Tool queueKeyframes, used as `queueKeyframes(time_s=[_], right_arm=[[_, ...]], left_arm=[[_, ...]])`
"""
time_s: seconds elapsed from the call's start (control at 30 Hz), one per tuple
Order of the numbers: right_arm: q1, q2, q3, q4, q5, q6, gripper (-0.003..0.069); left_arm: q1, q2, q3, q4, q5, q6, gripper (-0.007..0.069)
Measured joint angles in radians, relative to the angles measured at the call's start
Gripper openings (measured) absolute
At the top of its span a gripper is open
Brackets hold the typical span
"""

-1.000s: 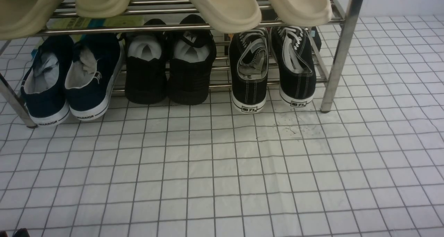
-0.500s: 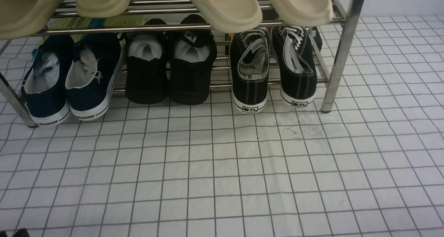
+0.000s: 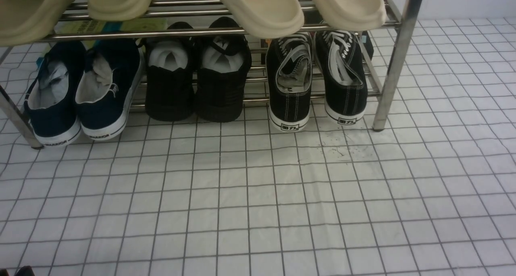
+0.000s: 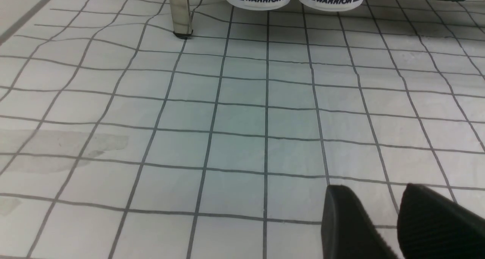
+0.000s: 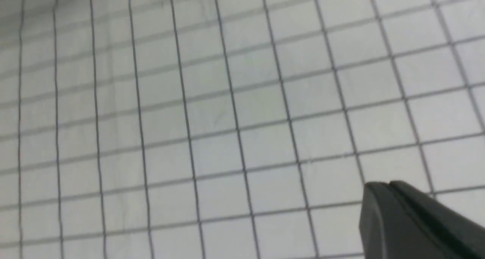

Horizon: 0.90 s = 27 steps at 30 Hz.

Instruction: Take the shoes off the shelf with your hand from the white checkered tablecloth.

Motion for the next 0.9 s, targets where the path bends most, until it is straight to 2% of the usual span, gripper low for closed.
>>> queueKeyframes(time_s=[0.03,0.07,0.1,0.13,0.23,0.37,0.53,0.57,0.63,0.67,0.7,0.77,0.83,0.87,0.9], right_arm=[[0.000,0.012,-0.006,0.010,0.000,-0.010,-0.0002],[0.000,0.105,-0.058,0.116,0.044,-0.114,0.0004],[0.000,0.115,-0.058,0.131,0.048,-0.114,0.0004],[0.000,0.201,-0.106,0.273,0.085,-0.231,0.0015],[0.006,0.309,-0.186,0.460,0.163,-0.385,0.0049],[0.083,0.423,-0.313,0.527,0.202,-0.440,0.0119],[0.253,0.533,-0.448,0.443,0.160,-0.351,0.0181],[0.326,0.588,-0.504,0.370,0.119,-0.287,0.0204],[0.377,0.621,-0.549,0.315,0.094,-0.229,0.0218],[0.445,0.685,-0.617,0.232,0.056,-0.141,0.0237],[0.445,0.692,-0.617,0.221,0.053,-0.129,0.0239],[0.534,0.793,-0.724,0.073,0.026,0.034,0.0274],[0.567,0.841,-0.774,0.025,0.025,0.084,0.0286],[0.608,0.914,-0.853,-0.067,0.027,0.163,0.0311],[0.627,0.953,-0.901,-0.109,0.033,0.191,0.0323]], left_arm=[[0.000,0.000,0.000,0.000,0.000,0.000,0.0239],[0.000,0.000,0.000,0.000,0.000,0.000,0.0239],[0.000,0.000,0.000,0.000,0.000,0.000,0.0239],[0.000,0.000,0.000,0.000,0.000,0.000,0.0239],[0.000,0.000,0.000,0.000,0.000,0.000,0.0239],[0.000,0.000,0.000,0.000,0.000,0.000,0.0239],[0.000,0.000,0.000,0.000,0.000,0.000,0.0239],[0.000,0.000,0.000,0.000,0.000,0.000,0.0239],[0.000,0.000,0.000,0.000,0.000,0.000,0.0239],[0.000,0.000,0.000,0.000,0.000,0.000,0.0239],[0.000,0.000,0.000,0.000,0.000,0.000,0.0239],[0.000,0.000,0.000,0.000,0.000,0.000,0.0239],[0.000,0.000,0.000,0.000,0.000,0.000,0.0239],[0.000,0.000,0.000,0.000,0.000,0.000,0.0239],[0.000,0.000,0.000,0.000,0.000,0.000,0.0239]])
